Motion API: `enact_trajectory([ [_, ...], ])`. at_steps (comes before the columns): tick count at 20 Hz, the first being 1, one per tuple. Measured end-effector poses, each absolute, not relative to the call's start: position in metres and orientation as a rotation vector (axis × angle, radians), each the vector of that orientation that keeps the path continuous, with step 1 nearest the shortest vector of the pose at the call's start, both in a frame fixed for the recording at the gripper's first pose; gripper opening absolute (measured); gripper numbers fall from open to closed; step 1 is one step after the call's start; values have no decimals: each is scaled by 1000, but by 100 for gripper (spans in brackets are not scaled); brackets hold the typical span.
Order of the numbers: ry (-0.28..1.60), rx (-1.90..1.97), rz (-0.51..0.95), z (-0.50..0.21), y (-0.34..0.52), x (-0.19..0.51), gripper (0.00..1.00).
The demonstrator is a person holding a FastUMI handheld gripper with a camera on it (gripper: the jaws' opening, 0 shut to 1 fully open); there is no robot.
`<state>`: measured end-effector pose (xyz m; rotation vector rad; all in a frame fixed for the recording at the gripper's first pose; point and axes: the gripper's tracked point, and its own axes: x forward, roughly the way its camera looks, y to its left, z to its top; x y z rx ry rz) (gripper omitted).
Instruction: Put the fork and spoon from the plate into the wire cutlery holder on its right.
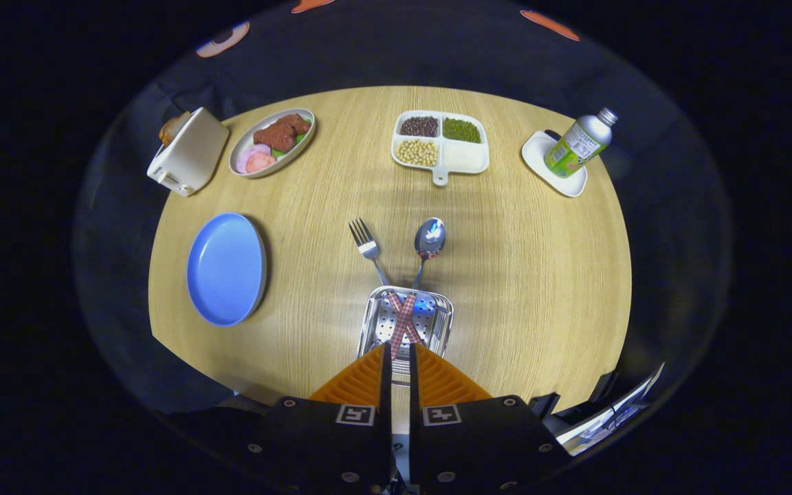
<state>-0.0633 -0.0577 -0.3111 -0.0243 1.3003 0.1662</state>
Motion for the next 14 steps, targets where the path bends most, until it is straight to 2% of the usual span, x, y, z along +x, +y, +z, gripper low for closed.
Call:
enact_trajectory([
  [7,870,50,120,-234,-50,-21,15],
  [10,700,104,109,-187,-44,-3,29],
  [11,642,107,100,-175,-45,3,39],
  [12,582,103,97,-161,-46,8,44],
  [14,485,89,86,-135,-46,17,61],
])
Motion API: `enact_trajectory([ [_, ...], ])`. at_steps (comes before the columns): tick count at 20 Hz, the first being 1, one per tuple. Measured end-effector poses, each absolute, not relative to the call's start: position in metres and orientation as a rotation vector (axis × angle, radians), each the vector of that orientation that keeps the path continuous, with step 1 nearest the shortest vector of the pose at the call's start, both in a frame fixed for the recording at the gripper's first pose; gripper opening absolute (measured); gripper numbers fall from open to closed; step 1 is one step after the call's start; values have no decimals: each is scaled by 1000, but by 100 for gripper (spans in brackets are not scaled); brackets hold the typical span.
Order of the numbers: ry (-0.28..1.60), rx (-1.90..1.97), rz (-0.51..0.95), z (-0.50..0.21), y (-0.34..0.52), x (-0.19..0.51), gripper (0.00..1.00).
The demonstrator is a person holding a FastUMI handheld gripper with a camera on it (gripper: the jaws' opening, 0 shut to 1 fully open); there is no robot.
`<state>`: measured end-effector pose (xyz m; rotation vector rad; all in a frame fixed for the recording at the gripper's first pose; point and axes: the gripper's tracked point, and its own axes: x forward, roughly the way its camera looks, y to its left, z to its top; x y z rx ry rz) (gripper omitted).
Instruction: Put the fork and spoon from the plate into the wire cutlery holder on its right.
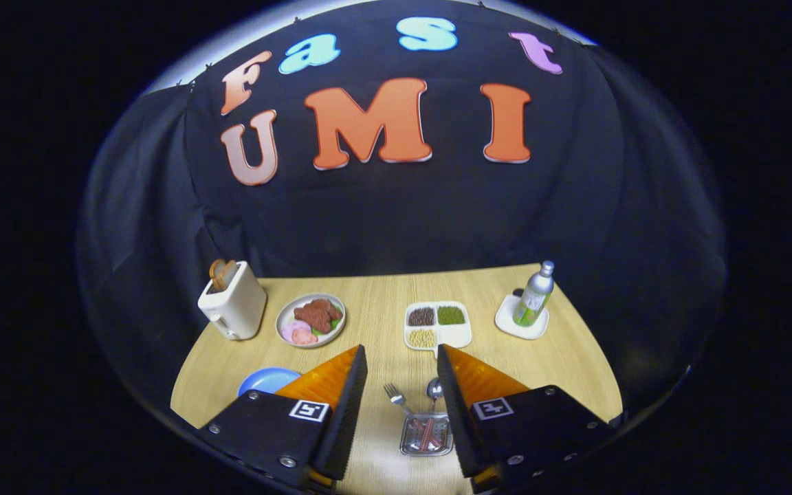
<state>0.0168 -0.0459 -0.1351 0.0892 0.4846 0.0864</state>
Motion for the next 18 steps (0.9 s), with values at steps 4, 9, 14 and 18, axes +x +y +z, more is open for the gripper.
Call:
enact_trajectory([
  [4,306,60,83,-80,-38,25,84],
  [9,164,31,113,-33,-17,29,93],
  [14,92,45,131,-6,-1,32,94],
  [18,72,43,143,2,5,34,94],
])
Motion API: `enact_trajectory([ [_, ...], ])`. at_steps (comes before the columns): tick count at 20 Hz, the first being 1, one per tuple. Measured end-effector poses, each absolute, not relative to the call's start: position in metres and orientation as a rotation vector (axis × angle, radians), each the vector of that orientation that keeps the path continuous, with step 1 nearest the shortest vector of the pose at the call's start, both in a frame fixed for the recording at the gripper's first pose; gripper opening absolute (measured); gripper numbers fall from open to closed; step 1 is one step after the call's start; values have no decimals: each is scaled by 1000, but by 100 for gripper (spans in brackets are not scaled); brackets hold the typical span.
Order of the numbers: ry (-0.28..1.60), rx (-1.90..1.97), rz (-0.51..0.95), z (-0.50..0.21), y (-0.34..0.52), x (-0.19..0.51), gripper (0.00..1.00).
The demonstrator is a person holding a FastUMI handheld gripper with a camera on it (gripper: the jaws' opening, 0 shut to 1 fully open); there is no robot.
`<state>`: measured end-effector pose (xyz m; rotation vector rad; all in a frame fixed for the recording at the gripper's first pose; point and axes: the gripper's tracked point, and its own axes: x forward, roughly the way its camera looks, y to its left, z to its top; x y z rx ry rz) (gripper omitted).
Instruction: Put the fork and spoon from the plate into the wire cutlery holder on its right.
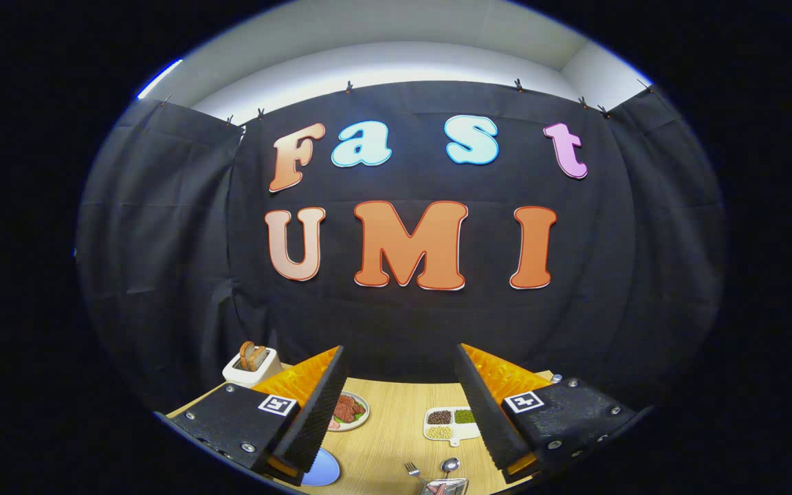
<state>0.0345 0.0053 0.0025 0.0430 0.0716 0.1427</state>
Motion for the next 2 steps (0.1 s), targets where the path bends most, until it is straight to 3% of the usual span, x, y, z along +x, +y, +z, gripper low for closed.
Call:
enact_trajectory([
  [2,60,40,147,7,8,35,94],
])
